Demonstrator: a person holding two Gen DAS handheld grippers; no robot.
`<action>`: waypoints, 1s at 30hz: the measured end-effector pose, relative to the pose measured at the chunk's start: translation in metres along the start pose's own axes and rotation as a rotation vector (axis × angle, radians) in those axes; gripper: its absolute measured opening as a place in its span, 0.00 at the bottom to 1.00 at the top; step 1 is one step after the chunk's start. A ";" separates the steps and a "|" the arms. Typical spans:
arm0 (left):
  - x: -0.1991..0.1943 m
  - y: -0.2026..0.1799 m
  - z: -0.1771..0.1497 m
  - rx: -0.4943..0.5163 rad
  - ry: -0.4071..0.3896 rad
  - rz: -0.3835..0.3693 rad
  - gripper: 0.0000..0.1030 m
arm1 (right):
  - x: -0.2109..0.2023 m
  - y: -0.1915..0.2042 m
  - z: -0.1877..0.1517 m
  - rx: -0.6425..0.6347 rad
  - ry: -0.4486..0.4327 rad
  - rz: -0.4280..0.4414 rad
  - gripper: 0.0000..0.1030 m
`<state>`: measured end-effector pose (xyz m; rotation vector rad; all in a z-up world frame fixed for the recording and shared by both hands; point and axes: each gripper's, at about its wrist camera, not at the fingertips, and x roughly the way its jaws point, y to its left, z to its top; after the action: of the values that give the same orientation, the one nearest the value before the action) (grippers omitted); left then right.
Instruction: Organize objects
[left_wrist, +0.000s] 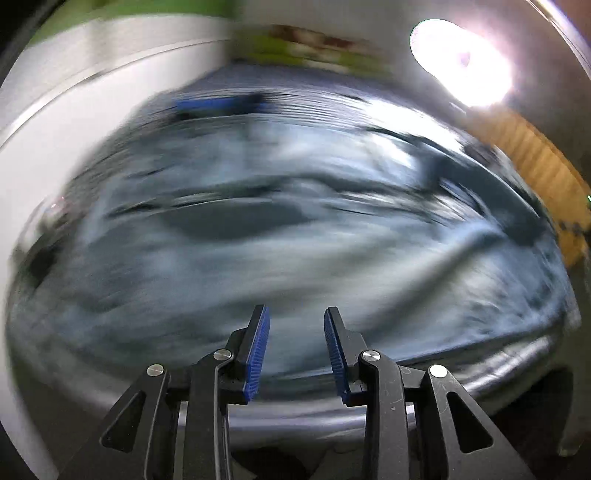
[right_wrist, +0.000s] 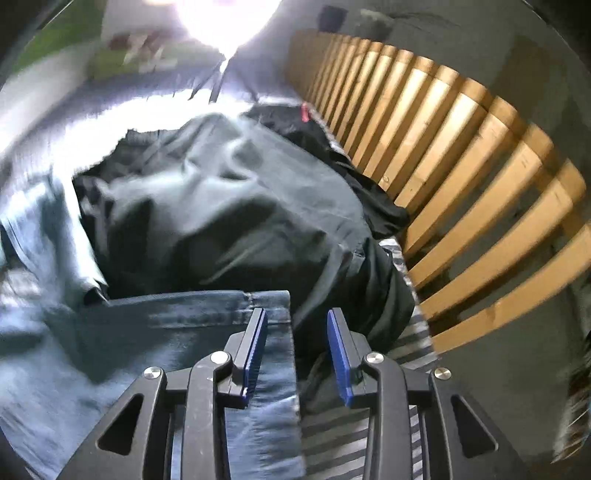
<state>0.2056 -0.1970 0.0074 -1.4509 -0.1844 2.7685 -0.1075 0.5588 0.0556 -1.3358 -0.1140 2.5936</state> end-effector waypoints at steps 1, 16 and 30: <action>-0.005 0.028 -0.002 -0.065 -0.005 0.031 0.32 | -0.008 0.000 -0.001 0.007 -0.012 0.013 0.30; 0.018 0.083 0.084 -0.114 -0.102 0.048 0.52 | -0.096 0.120 0.018 -0.106 -0.102 0.317 0.42; 0.078 -0.046 0.167 0.103 -0.066 -0.030 0.55 | -0.006 0.227 0.026 -0.286 0.121 0.379 0.46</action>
<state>0.0220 -0.1630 0.0431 -1.3240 -0.0627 2.7586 -0.1619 0.3375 0.0369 -1.7616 -0.2402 2.8778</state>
